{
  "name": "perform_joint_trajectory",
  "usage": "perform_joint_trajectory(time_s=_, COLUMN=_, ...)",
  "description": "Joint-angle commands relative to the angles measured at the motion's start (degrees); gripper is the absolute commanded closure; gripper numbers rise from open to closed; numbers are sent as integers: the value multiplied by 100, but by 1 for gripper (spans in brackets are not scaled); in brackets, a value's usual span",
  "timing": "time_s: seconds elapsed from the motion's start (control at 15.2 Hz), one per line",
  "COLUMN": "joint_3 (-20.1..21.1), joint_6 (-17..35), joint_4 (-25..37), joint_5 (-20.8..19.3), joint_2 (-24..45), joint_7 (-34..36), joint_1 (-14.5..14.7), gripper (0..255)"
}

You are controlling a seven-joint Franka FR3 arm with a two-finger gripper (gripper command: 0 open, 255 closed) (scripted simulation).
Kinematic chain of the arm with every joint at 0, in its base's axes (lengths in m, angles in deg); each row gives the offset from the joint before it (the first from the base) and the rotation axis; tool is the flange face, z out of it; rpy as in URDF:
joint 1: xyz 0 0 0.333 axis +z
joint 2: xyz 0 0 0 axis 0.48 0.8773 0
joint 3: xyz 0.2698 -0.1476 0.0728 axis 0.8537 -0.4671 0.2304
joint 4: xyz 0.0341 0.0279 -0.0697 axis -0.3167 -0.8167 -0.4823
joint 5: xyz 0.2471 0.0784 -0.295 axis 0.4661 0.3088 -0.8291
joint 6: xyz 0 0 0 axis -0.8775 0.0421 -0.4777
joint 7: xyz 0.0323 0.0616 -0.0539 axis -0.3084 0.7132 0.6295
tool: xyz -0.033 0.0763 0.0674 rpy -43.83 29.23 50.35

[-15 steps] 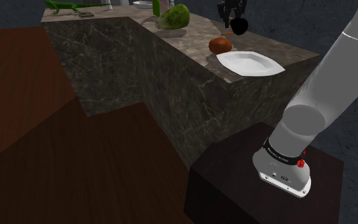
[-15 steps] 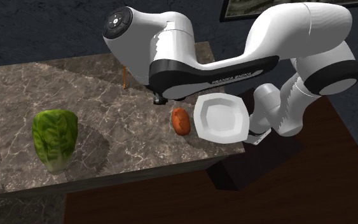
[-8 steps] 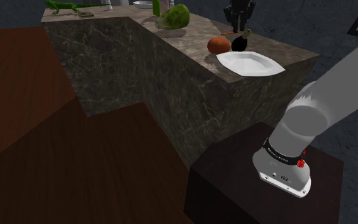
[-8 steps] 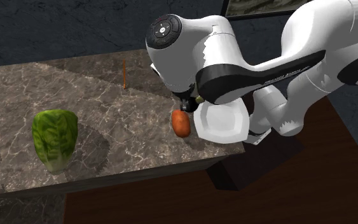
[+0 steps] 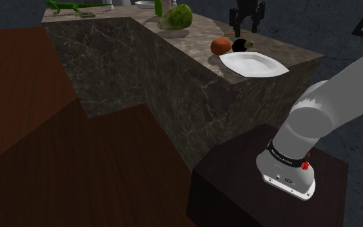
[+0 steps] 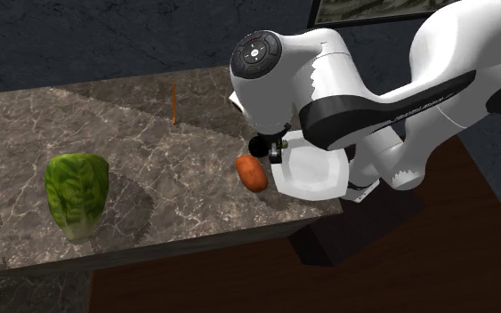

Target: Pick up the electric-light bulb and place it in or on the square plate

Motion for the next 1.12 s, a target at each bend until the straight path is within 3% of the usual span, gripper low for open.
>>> perform_joint_trajectory(time_s=0.0, joint_3=-146, joint_6=103, joint_4=124, joint_5=-34, joint_2=347, joint_7=-197, joint_1=-29, gripper=0)
perform_joint_trajectory(time_s=0.13, joint_3=-222, joint_6=157, joint_4=220, joint_5=-43, joint_2=566, joint_7=-309, joint_1=-47, gripper=0)
perform_joint_trajectory(time_s=0.59, joint_3=-270, joint_6=697, joint_4=-535, joint_5=-112, joint_2=346, joint_7=-264, joint_1=-89, gripper=0)
perform_joint_trajectory(time_s=1.06, joint_3=-270, joint_6=697, joint_4=-535, joint_5=-112, joint_2=346, joint_7=-264, joint_1=-89, gripper=0)
